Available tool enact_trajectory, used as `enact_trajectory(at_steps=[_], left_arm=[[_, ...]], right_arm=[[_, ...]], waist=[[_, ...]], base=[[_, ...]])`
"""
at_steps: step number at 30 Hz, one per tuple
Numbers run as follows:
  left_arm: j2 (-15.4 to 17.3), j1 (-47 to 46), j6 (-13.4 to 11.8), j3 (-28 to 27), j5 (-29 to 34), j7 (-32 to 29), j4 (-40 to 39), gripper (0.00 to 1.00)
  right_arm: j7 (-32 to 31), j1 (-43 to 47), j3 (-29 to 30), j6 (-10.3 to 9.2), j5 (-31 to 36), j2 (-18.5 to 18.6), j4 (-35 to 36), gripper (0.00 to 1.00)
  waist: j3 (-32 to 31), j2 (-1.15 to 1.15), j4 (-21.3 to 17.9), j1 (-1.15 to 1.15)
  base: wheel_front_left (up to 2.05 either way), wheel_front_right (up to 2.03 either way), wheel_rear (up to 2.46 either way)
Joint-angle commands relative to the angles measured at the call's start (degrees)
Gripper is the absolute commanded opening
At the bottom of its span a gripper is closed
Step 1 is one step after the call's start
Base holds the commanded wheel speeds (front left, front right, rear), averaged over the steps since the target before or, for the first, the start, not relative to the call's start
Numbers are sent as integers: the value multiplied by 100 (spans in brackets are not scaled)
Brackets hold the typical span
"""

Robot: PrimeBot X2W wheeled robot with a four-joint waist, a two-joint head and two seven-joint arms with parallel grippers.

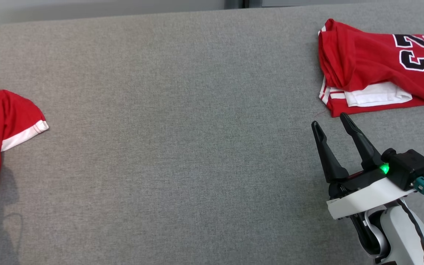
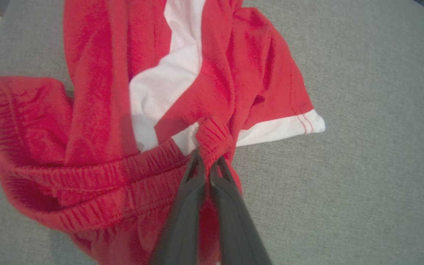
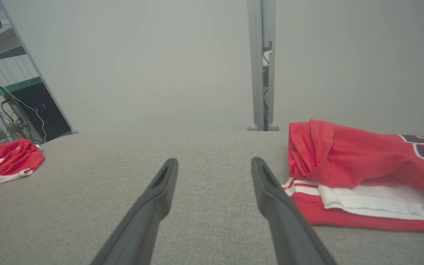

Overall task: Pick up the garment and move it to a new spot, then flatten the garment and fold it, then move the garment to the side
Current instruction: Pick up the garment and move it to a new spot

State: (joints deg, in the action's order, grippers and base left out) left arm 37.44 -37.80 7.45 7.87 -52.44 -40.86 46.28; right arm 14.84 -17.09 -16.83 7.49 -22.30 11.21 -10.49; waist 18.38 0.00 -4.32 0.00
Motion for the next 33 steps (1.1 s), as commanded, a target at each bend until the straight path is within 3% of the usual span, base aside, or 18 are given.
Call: enact_trajectory(at_steps=[1, 13, 23, 26, 33], left_arm=[[83, -25, 6, 102, -46, 52, -129, 0], [392, -82, 6, 1165, -322, 156, -1772, 0], [504, -208, 6, 1724, -226, 255, -3131, 0], [438, -331, 6, 1969, -164, 306, -3472, 0], [-116, -1183, 6, 2668, -43, 472, -4034, 0]], right_arm=[[32, 31, 44, 3, -5, 22, -36, 100], [32, 270, 72, 3, -78, -17, -120, 100], [32, 437, 90, 3, -104, -54, -128, 100], [32, 477, 115, 3, -116, -69, -135, 100], [32, 453, 237, 3, -115, -92, -83, 100]], waist=[[-98, 0, 39, 0], [-906, 0, 94, 0], [-1289, 0, -138, 0], [-1409, 0, -275, 0], [-1495, 0, -661, 0]], base=[[0, 0, 0], [0, 0, 0], [0, 0, 0], [0, 0, 0], [0, 0, 0]])
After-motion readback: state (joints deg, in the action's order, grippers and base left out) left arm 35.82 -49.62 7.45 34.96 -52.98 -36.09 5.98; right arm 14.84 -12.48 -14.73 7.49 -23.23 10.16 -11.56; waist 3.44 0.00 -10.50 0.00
